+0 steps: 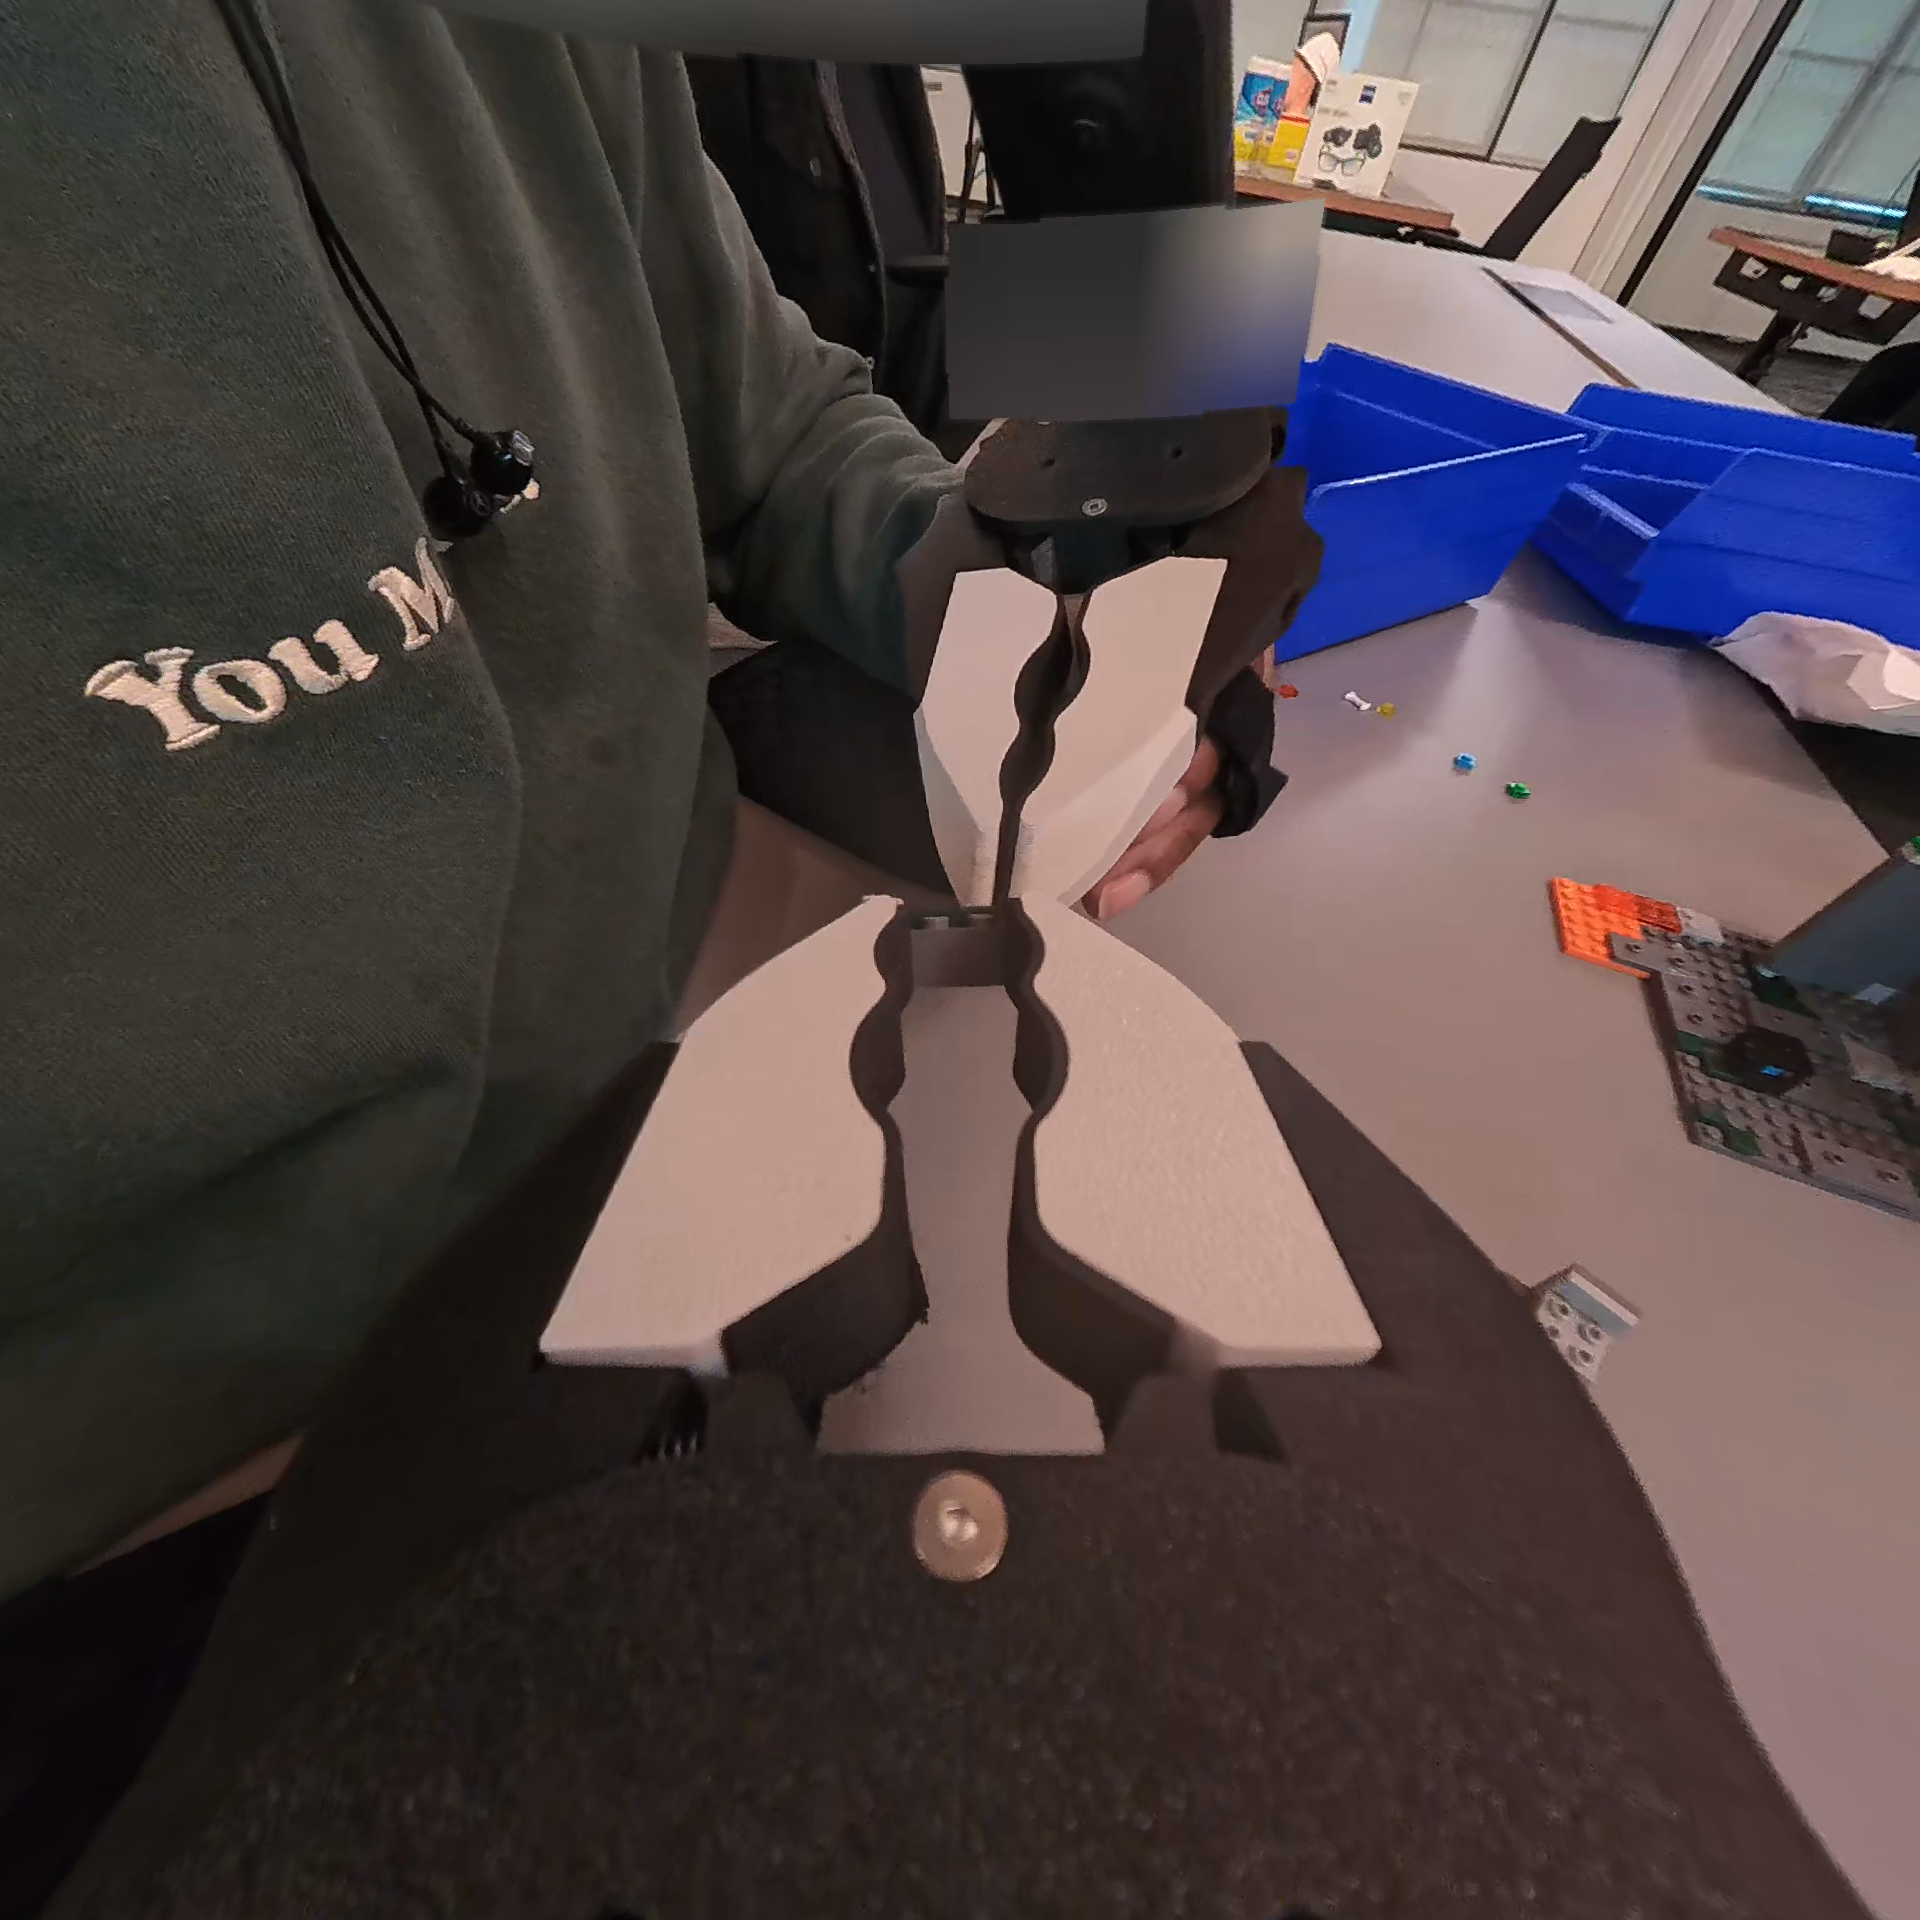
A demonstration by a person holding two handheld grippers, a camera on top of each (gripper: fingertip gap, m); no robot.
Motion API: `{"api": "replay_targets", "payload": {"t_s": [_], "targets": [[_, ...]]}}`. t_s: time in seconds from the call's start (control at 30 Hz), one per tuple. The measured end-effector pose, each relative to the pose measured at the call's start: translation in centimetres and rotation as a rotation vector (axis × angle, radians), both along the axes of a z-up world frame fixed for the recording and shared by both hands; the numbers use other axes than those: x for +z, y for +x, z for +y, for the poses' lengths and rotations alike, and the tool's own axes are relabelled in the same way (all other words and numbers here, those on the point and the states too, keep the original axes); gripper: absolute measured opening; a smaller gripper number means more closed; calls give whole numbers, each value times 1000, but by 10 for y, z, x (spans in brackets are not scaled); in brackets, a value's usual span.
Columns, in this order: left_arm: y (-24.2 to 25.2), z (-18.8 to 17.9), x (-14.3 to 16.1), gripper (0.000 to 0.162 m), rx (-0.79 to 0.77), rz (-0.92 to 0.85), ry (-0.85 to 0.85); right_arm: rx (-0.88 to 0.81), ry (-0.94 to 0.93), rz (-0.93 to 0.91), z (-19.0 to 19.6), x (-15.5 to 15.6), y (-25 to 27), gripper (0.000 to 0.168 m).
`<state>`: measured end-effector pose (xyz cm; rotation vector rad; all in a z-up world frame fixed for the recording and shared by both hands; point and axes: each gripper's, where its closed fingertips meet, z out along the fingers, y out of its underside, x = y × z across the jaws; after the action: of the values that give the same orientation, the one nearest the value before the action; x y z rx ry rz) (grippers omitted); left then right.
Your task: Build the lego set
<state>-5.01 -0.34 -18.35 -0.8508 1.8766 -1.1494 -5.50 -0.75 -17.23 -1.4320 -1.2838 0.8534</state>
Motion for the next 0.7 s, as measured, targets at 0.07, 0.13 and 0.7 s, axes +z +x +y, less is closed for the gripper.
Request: {"api": "replay_targets", "payload": {"t_s": [0.07,0.13,0.7], "targets": [[0,1,1,3,1,0,-18,-11,4,1,3,0,1,16],[0,2,1,8,2,4,-40,-24,10,3,5,0,2,16],[3,4,-2,6,17,44,-106,-69,28,-35,9,-3,2,16]]}}
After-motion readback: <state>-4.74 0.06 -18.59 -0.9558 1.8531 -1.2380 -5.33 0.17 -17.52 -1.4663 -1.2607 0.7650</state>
